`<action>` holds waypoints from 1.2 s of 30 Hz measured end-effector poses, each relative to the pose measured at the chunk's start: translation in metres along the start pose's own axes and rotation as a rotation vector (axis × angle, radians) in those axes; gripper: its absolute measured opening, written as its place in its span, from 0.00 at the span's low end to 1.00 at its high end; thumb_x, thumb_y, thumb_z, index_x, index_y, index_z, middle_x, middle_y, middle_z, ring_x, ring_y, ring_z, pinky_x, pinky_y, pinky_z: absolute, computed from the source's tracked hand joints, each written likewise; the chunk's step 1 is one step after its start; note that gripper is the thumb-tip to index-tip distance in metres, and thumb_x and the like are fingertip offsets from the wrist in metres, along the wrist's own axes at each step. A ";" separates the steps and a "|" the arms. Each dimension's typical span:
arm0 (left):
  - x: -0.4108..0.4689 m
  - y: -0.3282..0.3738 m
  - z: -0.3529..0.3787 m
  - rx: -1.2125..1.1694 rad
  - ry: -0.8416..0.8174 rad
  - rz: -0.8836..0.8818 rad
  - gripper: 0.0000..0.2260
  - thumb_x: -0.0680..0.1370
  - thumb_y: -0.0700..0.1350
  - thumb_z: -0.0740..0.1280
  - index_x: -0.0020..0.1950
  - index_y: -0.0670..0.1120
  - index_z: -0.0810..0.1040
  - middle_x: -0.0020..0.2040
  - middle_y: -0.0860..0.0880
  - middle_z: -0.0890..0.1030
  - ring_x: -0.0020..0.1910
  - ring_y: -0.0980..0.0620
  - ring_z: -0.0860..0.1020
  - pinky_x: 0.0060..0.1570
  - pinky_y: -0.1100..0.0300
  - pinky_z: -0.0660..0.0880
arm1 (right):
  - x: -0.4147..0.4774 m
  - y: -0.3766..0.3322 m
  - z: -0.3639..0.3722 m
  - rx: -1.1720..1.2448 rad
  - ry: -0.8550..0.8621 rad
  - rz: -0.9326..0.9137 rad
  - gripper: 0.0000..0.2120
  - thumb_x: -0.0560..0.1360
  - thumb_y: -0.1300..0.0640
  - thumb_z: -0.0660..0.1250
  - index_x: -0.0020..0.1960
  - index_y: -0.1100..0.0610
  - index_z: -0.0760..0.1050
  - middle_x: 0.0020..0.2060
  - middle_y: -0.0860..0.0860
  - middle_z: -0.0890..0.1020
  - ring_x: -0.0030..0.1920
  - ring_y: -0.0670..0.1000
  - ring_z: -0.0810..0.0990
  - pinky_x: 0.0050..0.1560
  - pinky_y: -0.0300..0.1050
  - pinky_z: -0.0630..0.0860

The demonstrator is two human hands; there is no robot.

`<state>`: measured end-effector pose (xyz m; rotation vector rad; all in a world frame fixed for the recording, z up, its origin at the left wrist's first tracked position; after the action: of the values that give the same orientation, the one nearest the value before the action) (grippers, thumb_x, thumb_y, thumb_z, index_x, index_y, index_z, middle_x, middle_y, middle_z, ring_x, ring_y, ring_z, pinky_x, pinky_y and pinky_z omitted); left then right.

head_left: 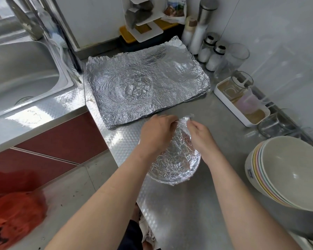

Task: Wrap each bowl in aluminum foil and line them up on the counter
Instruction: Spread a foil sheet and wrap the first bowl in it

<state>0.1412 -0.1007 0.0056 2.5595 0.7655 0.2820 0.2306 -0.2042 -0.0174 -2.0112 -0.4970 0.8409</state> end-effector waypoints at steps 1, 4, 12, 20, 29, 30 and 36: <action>0.001 0.000 0.000 -0.004 -0.009 -0.005 0.09 0.82 0.47 0.60 0.55 0.49 0.80 0.48 0.50 0.83 0.46 0.46 0.78 0.37 0.58 0.66 | 0.003 0.000 0.001 -0.036 -0.017 -0.012 0.18 0.82 0.49 0.56 0.39 0.60 0.70 0.31 0.52 0.72 0.35 0.51 0.71 0.39 0.47 0.66; 0.002 0.001 0.002 -0.014 -0.043 -0.010 0.11 0.81 0.47 0.61 0.61 0.51 0.79 0.54 0.50 0.83 0.54 0.45 0.78 0.43 0.53 0.75 | 0.008 0.000 -0.003 -0.110 0.009 -0.026 0.19 0.80 0.48 0.57 0.33 0.55 0.64 0.27 0.51 0.69 0.32 0.51 0.70 0.37 0.47 0.65; 0.016 0.018 0.008 -0.042 -0.206 0.056 0.12 0.79 0.51 0.60 0.60 0.58 0.77 0.54 0.51 0.82 0.52 0.48 0.79 0.48 0.50 0.78 | 0.013 0.015 -0.018 0.232 0.084 0.194 0.11 0.78 0.54 0.61 0.43 0.57 0.79 0.34 0.52 0.79 0.33 0.50 0.76 0.33 0.39 0.70; 0.023 0.018 0.015 -0.049 -0.352 0.086 0.08 0.81 0.51 0.59 0.56 0.58 0.76 0.51 0.51 0.82 0.49 0.47 0.79 0.49 0.49 0.78 | 0.021 0.042 -0.024 0.685 -0.097 0.384 0.04 0.75 0.60 0.68 0.49 0.54 0.78 0.37 0.52 0.84 0.36 0.50 0.82 0.35 0.42 0.79; 0.020 0.018 0.014 -0.010 -0.295 0.127 0.09 0.83 0.52 0.58 0.58 0.60 0.76 0.53 0.53 0.81 0.52 0.49 0.79 0.53 0.48 0.75 | 0.036 0.049 -0.030 0.674 -0.151 0.538 0.06 0.76 0.65 0.63 0.46 0.56 0.78 0.39 0.53 0.82 0.40 0.52 0.80 0.45 0.47 0.77; 0.020 0.017 0.014 -0.005 -0.286 0.137 0.09 0.83 0.51 0.58 0.59 0.60 0.75 0.54 0.53 0.81 0.53 0.50 0.79 0.53 0.49 0.75 | 0.039 0.049 -0.032 0.647 -0.144 0.535 0.07 0.77 0.65 0.63 0.46 0.55 0.77 0.38 0.52 0.82 0.39 0.51 0.80 0.44 0.46 0.77; 0.019 0.018 0.014 0.023 -0.258 0.148 0.11 0.83 0.50 0.58 0.61 0.60 0.76 0.56 0.53 0.81 0.56 0.49 0.78 0.54 0.48 0.74 | 0.049 0.040 -0.033 0.570 -0.003 0.413 0.15 0.74 0.71 0.65 0.57 0.58 0.75 0.40 0.56 0.82 0.33 0.50 0.82 0.33 0.41 0.80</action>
<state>0.1695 -0.1084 0.0026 2.6105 0.4881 -0.0134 0.2897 -0.2141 -0.0568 -1.5908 0.1641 1.0880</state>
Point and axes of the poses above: each hand's wrist, its own x-axis towards the middle knuckle, its own z-axis out of the palm, y = z × x, the point moved 6 cm from there along x, towards the middle knuckle
